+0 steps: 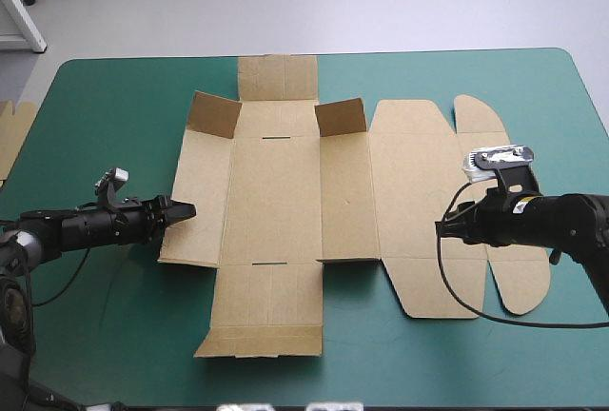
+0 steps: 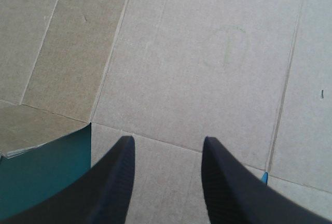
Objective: Fold the box
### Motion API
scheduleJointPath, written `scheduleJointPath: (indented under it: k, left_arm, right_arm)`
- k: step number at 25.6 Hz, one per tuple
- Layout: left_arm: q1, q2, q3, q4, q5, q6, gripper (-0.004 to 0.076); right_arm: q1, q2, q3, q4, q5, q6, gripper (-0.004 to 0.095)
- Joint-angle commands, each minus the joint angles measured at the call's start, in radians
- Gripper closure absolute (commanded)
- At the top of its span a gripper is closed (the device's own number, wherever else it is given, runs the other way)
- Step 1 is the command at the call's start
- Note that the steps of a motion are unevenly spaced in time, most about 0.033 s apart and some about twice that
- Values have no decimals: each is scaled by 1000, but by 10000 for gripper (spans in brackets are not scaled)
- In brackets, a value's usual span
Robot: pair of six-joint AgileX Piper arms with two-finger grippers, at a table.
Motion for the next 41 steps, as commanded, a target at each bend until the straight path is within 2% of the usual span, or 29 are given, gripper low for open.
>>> scheduleJointPath:
  k: [1,11,14,26,30,32,38,41]
  left_arm:
    - [-3,-32,-18,-62,56,6,345]
    - [-100,24,-66,-57,50,-16,372]
    - [-109,24,-93,-24,30,-39,412]
    - [-126,24,-114,43,1,-58,732]
    - [-164,24,-149,43,-10,-50,734]
    - [-199,24,-198,117,0,-63,734]
    - [-249,24,-404,273,155,-89,734]
    - [-254,24,-480,373,191,-69,734]
  right_arm:
    - [1,-13,-35,6,-42,-2,507]
    - [1,-13,-35,3,-42,-2,507]
    - [1,-13,-35,3,-40,-2,507]
    - [1,-13,-35,5,-36,3,507]
    - [1,-13,-35,5,-36,3,507]
    - [1,-13,-35,5,-36,3,507]
    - [1,-13,-35,5,-35,3,507]
    - [1,-13,-35,5,-35,3,507]
